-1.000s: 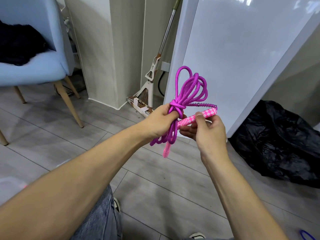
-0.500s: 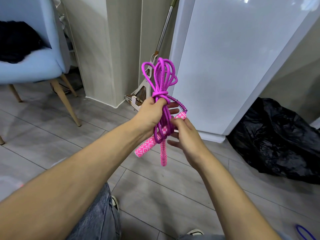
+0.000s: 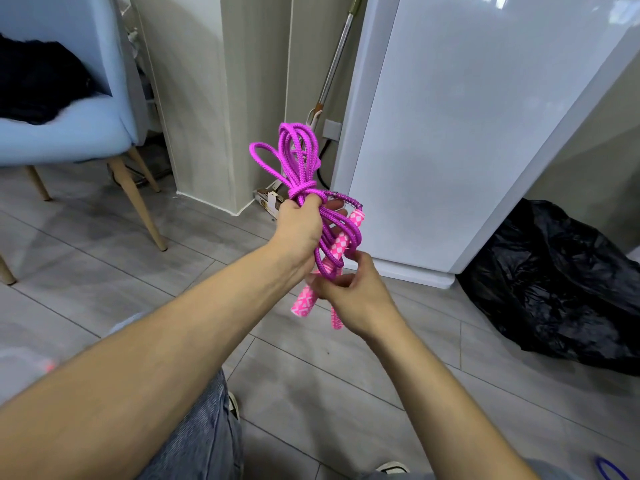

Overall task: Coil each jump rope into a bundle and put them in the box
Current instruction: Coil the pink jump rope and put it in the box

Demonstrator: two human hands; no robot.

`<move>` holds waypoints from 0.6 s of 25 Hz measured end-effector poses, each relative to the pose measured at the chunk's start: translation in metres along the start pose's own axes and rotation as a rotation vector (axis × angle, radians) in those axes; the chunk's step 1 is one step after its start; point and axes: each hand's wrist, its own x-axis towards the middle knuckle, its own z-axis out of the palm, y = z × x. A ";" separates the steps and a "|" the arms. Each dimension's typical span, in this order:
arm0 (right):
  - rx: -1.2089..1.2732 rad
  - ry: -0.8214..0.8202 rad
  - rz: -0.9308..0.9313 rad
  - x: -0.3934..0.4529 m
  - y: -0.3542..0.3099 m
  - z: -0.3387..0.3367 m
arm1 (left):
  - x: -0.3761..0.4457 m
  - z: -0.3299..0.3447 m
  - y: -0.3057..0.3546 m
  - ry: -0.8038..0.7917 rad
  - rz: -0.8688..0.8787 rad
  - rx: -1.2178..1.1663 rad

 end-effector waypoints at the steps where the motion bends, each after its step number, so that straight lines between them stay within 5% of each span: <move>1: 0.012 0.050 -0.003 0.003 0.005 0.003 | -0.001 0.000 -0.001 0.007 0.009 0.018; 7: -0.737 -0.141 0.123 0.007 0.019 -0.017 | 0.018 -0.020 0.020 0.093 -0.018 -0.144; 10: -0.961 -0.074 0.144 0.008 0.014 -0.022 | 0.013 -0.019 0.022 0.038 -0.069 -0.167; 12: -0.756 -0.029 0.052 0.008 0.012 -0.021 | 0.007 -0.012 0.020 -0.021 -0.082 -0.165; 15: -0.123 0.003 -0.113 0.010 0.007 -0.012 | -0.005 -0.002 0.010 -0.079 -0.152 -0.172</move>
